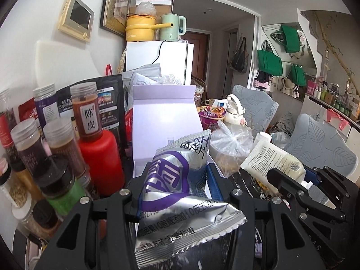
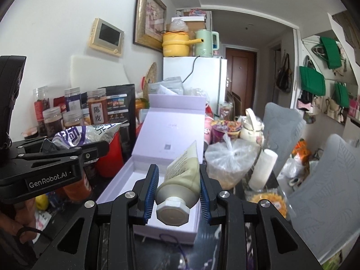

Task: Organize soft objects
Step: 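Carry the packet in the left tool and bottle in the right tool toward the white box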

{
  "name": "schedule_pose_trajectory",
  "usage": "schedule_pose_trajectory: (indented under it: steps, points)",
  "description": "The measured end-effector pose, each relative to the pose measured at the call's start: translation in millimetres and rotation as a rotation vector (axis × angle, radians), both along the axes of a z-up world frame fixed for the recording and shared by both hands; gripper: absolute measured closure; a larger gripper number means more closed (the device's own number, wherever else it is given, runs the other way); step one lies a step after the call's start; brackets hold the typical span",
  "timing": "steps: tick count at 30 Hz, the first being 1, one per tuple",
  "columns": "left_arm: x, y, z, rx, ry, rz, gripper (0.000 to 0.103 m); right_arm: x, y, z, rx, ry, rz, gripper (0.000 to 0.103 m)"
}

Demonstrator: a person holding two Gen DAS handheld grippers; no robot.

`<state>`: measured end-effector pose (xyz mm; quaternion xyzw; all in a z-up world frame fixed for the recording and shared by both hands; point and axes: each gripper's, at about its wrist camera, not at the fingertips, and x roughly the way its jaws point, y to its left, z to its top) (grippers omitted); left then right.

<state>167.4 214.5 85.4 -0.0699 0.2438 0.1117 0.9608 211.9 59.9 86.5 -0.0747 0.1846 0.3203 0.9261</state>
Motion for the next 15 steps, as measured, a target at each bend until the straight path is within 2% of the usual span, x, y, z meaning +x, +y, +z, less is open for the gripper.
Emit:
schedule_pose_trajectory:
  steps: [9,15]
  points:
    - [50.2,24.2,6.4,-0.002,-0.033,0.027,0.057,53.0,26.5,0.8,0.019,0.002,0.009,0.069]
    - [76.8,45.4,-0.8,-0.028,-0.036,0.067,0.057,88.0,46.6,-4.4,0.022,0.046,0.01,0.069]
